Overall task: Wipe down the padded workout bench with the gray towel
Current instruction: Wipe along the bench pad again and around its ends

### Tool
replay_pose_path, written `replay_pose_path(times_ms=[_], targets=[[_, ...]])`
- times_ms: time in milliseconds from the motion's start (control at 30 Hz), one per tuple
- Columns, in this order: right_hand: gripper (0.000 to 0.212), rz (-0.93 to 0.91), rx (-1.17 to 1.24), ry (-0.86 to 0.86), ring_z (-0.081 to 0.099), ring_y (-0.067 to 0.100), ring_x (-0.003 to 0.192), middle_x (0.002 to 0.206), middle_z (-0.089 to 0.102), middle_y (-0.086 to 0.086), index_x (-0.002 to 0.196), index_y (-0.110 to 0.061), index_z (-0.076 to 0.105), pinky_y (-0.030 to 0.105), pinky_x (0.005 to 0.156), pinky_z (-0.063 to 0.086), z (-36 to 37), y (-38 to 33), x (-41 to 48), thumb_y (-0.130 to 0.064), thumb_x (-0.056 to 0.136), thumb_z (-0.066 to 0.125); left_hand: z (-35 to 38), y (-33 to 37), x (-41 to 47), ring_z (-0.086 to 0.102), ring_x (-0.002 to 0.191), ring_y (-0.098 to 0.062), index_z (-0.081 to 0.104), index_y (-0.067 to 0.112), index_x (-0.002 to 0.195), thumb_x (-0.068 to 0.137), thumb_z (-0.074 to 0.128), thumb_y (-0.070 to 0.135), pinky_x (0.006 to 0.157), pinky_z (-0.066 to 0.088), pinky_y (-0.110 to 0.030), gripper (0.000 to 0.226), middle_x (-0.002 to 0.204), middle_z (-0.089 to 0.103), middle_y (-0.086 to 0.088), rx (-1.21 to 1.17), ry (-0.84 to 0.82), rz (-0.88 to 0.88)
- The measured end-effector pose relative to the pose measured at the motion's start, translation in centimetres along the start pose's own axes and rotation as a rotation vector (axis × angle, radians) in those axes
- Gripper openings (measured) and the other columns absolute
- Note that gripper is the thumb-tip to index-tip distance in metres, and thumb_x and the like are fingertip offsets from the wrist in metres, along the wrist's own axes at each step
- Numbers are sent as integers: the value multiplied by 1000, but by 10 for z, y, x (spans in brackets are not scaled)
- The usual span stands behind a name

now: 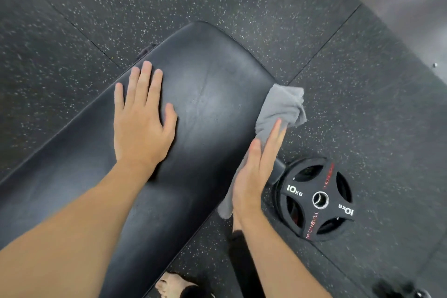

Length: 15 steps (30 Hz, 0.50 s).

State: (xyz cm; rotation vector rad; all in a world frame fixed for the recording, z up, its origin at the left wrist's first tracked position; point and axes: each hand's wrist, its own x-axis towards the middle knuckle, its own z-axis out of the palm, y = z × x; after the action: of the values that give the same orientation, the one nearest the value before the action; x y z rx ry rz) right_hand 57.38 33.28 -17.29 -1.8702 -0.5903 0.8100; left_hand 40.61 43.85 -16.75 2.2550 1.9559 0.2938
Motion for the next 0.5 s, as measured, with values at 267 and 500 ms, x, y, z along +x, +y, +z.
replay_pose_path(times_ms=[267,500], targets=[[47,-189,-162,-173,43,4,141,149,51,-4,149,-17,49,25,119,33,-19,-26,110,-14,103,42,-2,0,0,22,157,-29,35,9,157,98,42,27,127,17,-55,62,169,28,-10,-17,9,-9],[41,-278,-445,-492,50,-8,123,136,58,-22,143,-32,54,9,99,35,-9,-63,156,-20,105,43,-1,0,2,22,157,-30,34,10,158,97,38,29,127,18,-56,64,169,28,-10,16,-9,-20]])
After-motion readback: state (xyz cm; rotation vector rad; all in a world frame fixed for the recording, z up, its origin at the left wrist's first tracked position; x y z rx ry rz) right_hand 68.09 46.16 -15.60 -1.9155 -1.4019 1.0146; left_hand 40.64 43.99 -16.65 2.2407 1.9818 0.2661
